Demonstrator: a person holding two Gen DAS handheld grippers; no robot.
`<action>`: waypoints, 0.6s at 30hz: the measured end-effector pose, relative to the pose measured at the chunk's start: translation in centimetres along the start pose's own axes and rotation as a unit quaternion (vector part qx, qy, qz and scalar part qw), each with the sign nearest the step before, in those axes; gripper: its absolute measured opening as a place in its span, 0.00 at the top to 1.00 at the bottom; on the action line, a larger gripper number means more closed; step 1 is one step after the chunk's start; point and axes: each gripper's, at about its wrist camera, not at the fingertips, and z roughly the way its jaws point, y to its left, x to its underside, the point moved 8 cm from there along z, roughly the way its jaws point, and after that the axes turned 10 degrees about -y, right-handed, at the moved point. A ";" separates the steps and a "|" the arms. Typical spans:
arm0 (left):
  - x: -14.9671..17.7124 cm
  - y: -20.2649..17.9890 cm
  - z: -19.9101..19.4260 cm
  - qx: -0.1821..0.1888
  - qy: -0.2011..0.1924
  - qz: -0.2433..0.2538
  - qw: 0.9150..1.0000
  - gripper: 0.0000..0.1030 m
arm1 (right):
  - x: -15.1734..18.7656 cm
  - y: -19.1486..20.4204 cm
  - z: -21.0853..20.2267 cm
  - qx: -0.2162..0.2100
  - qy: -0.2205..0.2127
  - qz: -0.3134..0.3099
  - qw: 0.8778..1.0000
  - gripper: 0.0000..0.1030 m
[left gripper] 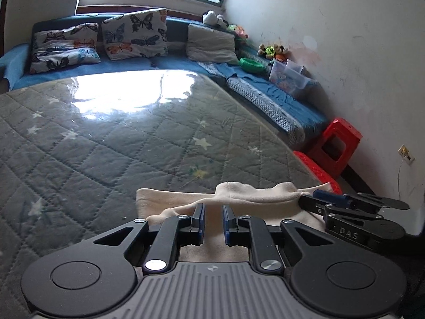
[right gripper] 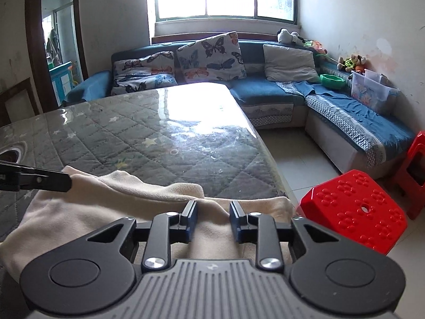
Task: Fold clothes
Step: 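Lift the held edge with both grippers and fold it over the sweatshirt, then lower the folded edge onto the sweatshirt and open both grippers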
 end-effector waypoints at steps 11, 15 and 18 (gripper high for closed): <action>0.3 0.8 1.5 -0.006 0.012 -0.014 1.000 0.84 | -0.5 0.6 -0.6 0.003 -0.008 -0.018 1.000 0.45; 0.3 0.2 1.0 -0.005 0.009 -0.010 1.000 0.72 | -0.8 2.6 -1.6 -0.022 -0.019 -0.025 0.999 0.42; 0.3 -0.5 0.3 -0.002 0.001 0.004 1.000 0.59 | -0.3 4.2 -1.7 -0.038 -0.017 -0.031 0.999 0.34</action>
